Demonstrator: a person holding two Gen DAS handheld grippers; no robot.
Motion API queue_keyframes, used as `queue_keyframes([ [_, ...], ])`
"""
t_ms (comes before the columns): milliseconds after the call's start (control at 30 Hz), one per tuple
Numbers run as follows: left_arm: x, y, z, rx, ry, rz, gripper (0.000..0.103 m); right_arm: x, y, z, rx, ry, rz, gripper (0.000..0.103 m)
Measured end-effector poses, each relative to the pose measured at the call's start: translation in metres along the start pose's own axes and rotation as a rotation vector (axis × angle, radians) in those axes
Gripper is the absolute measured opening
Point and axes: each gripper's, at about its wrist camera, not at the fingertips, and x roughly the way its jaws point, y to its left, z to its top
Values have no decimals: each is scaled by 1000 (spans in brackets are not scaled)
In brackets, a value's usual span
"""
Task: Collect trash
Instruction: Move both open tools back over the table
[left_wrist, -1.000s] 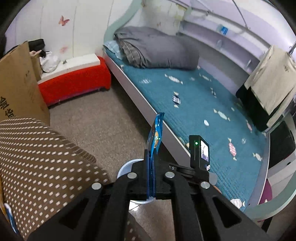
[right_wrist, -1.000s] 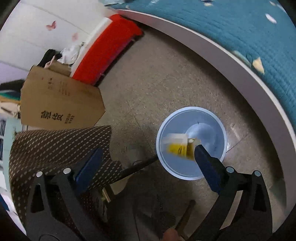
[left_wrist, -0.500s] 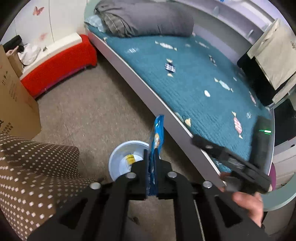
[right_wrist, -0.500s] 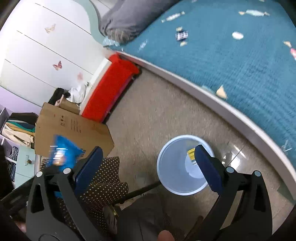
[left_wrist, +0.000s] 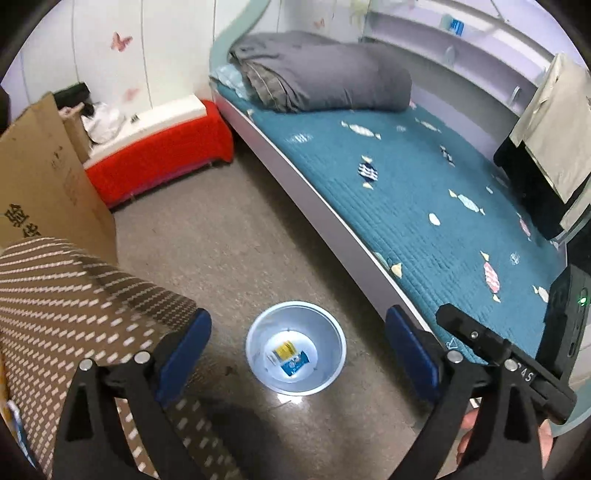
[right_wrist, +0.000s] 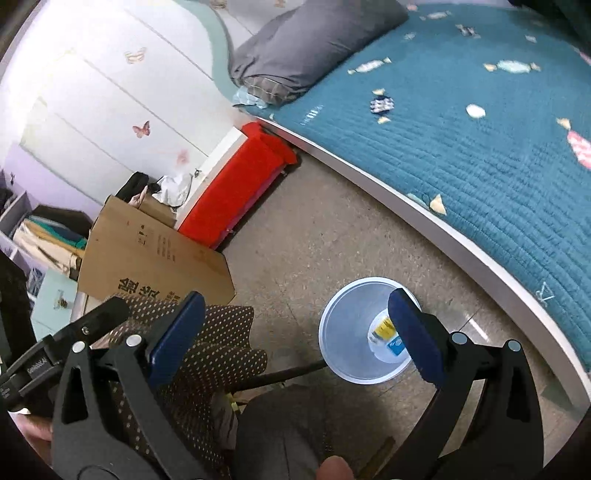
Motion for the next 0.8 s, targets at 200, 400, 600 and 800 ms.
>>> queue_keyframes([
  [200,-58,14,-26,-10,-98,21,93,-42,49,-15,-80,-62,39,97],
  [400,-111,32,-46,-27,-186,52,95,-78,104,-28,-165,-114,60,97],
  [600,-163,56,-70,-48,-268,101,95,-98,156,-49,-277,-123,64,97],
  [800,-208,84,-101,-73,-336,169,95,-108,205,-79,-394,-113,99,97],
])
